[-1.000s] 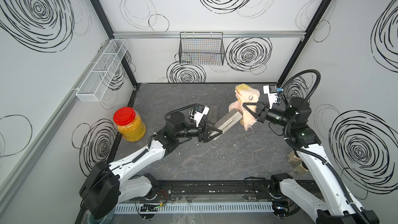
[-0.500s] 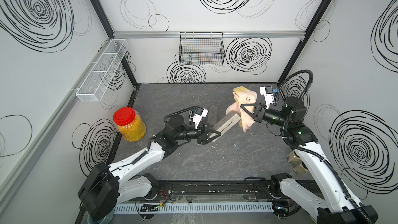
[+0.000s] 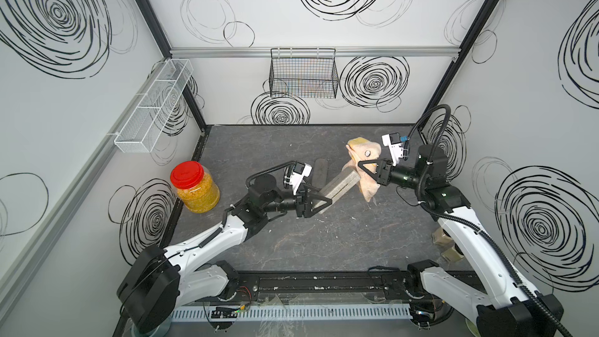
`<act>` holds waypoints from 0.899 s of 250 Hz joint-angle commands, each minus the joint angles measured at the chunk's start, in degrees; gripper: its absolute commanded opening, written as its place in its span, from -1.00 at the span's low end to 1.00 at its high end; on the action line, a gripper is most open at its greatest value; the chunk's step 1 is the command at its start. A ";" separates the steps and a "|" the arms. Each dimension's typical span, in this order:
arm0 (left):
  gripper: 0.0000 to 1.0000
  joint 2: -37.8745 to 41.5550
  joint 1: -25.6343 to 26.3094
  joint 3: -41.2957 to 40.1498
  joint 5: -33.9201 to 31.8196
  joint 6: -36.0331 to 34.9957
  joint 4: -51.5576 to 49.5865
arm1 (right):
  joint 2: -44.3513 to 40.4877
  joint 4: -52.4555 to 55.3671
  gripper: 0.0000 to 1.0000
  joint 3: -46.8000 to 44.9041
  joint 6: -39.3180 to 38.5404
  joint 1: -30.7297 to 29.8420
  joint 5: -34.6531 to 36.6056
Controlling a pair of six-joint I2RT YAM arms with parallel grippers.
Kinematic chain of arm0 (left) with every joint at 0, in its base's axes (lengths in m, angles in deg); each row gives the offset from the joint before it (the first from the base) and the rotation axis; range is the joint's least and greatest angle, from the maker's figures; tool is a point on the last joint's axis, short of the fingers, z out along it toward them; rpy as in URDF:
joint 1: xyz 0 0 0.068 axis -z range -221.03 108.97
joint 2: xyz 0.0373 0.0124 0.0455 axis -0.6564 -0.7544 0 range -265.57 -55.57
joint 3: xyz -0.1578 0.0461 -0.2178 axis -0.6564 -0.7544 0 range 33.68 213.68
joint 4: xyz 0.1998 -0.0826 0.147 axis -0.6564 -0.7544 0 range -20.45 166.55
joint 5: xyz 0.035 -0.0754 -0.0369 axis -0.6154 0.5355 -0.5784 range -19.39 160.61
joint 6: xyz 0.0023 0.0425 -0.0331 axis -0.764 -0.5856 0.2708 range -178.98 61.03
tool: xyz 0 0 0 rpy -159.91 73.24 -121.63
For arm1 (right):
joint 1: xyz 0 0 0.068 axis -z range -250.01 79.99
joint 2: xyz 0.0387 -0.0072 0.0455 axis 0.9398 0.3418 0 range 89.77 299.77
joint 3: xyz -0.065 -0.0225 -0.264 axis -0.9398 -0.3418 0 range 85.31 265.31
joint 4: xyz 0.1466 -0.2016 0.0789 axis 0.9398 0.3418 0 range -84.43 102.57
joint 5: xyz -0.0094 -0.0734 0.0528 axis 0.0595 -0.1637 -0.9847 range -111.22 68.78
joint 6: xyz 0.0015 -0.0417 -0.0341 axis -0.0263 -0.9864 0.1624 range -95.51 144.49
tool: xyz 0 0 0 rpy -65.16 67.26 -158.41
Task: Wipe the eyeglass case
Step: Wipe the dirt from the eyeglass case.
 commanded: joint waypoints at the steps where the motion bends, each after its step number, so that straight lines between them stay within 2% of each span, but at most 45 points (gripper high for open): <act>1: 0.13 0.00 -0.34 1.10 0.47 0.59 7.17 | -2.50 -4.47 -0.84 1.01 1.37 -0.39 -5.55; 50: 0.13 -1.28 0.14 1.47 0.56 1.28 8.33 | -1.31 -0.63 -0.86 0.45 -1.11 -0.75 -1.19; 110: 0.13 -1.12 0.28 2.31 0.47 1.10 7.29 | -0.67 -1.64 -0.90 1.23 -0.61 -0.79 -2.34; 176: 0.12 0.32 0.29 0.88 0.03 0.94 6.70 | 0.18 -0.28 -0.92 2.27 -1.90 -0.79 0.33; 197: 0.12 1.40 0.16 0.21 -0.53 0.48 6.12 | 0.40 -2.33 -0.92 1.98 -1.08 -0.79 -0.92; 225: 0.12 2.61 -0.42 -0.89 -0.74 0.66 6.24 | 0.48 -6.86 -0.91 1.75 1.58 -1.06 -6.32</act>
